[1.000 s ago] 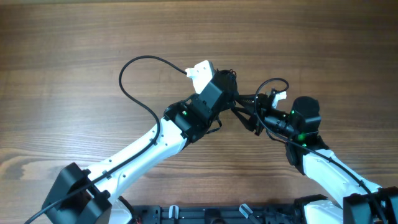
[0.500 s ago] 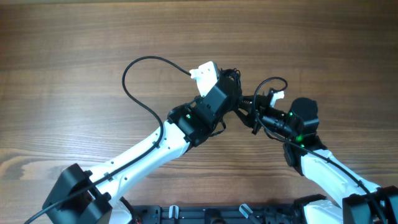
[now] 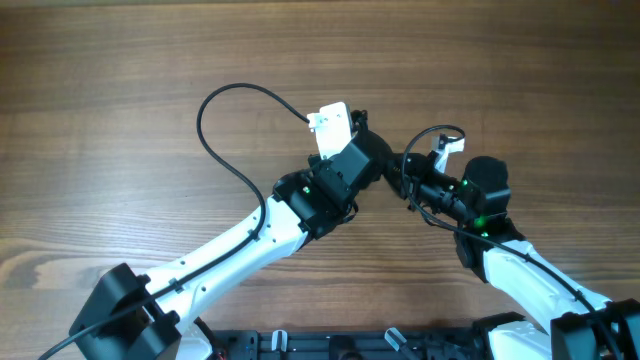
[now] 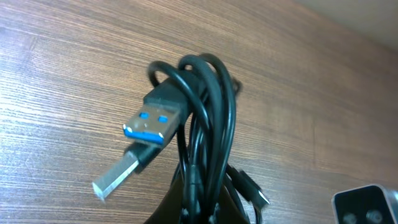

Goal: Untangle cables

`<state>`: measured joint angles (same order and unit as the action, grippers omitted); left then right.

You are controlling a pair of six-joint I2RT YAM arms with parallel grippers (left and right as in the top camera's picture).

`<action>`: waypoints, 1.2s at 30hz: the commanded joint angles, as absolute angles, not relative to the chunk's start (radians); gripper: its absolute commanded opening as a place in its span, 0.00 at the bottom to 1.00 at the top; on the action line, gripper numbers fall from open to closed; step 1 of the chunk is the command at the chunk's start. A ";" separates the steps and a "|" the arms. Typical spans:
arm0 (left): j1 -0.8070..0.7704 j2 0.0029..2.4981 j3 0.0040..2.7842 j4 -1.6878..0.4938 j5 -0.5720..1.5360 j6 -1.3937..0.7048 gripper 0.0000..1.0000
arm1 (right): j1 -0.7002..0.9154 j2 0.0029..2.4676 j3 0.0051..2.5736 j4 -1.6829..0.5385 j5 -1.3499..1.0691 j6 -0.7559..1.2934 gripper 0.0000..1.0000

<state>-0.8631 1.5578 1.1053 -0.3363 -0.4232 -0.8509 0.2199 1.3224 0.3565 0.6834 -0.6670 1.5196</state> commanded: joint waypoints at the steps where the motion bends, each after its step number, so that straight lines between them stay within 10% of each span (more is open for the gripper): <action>1: -0.868 1.549 1.105 -0.312 -0.291 -0.636 0.04 | 0.202 1.319 0.364 0.640 -0.481 1.345 0.04; 9: -0.868 1.549 1.105 -0.257 0.184 -0.265 0.04 | 0.202 1.319 0.364 0.679 -0.488 1.259 0.05; 17: -0.682 1.499 1.105 -0.298 0.278 -0.264 0.04 | -0.057 1.246 0.364 0.629 -0.780 0.966 0.64; 24: -0.524 1.507 1.105 -0.297 0.778 -0.092 0.04 | -0.259 1.240 0.364 0.630 -1.185 0.627 0.89; 33: -0.565 1.525 1.105 -0.334 0.901 -0.029 0.04 | -0.154 1.240 0.364 0.631 -1.206 0.523 0.90; 36: -0.603 1.525 1.105 -0.333 0.896 -0.003 0.04 | -0.088 1.240 0.364 0.631 -1.206 0.525 0.57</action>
